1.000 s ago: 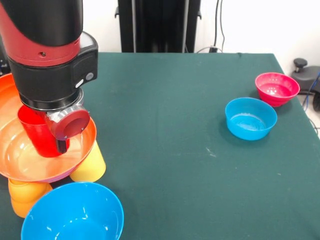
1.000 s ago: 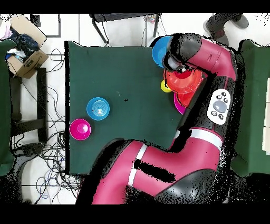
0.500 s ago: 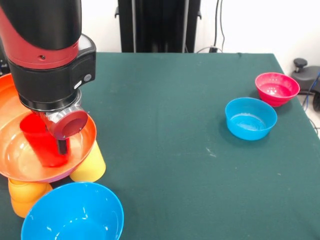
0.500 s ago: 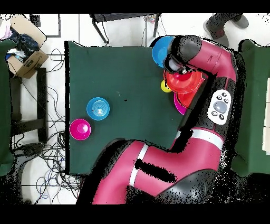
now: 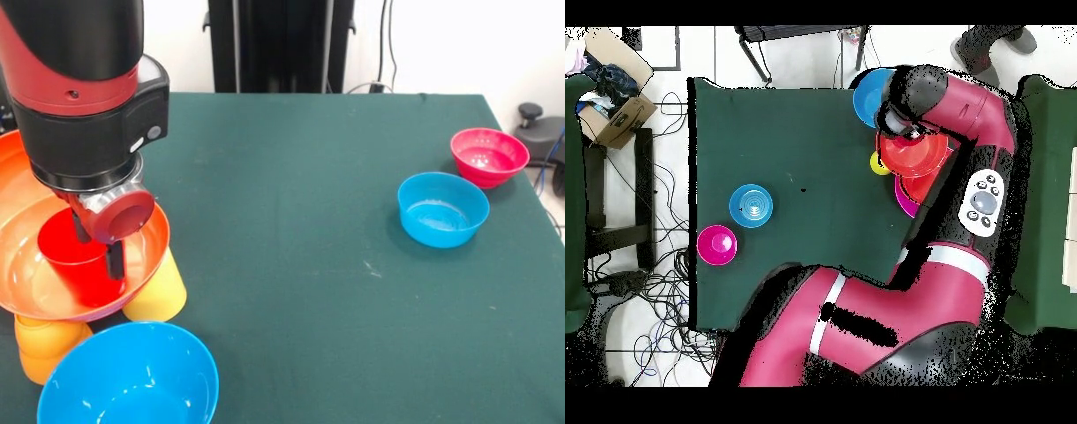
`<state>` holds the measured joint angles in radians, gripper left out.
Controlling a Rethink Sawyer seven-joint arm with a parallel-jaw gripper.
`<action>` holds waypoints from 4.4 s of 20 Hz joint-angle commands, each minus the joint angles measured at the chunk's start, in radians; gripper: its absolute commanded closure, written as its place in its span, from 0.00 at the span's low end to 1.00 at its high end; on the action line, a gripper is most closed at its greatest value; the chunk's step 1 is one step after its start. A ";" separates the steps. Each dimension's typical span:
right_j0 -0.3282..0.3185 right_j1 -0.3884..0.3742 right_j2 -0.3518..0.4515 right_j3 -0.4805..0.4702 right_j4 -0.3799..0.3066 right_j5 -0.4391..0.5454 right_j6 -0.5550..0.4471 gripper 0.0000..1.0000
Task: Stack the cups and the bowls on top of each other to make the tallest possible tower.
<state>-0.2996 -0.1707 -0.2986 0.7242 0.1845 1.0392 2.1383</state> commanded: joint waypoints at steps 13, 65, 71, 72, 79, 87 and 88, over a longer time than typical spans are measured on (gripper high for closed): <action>0.073 -0.007 0.084 -0.138 -0.042 0.241 -0.087 0.00; 0.076 0.333 0.101 -0.525 0.031 0.163 -0.825 0.00; 0.074 0.341 0.101 -0.514 0.026 0.143 -0.818 0.00; 0.073 0.343 0.103 -0.509 0.023 0.135 -0.818 0.00; 0.070 0.340 0.123 -0.451 -0.003 0.067 -0.839 0.00; 0.067 0.320 0.130 -0.389 -0.020 0.018 -0.858 0.00; 0.068 0.319 0.131 -0.384 -0.021 0.012 -0.858 0.00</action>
<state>-0.2368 0.1687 -0.2478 0.1912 0.2416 1.1077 1.6403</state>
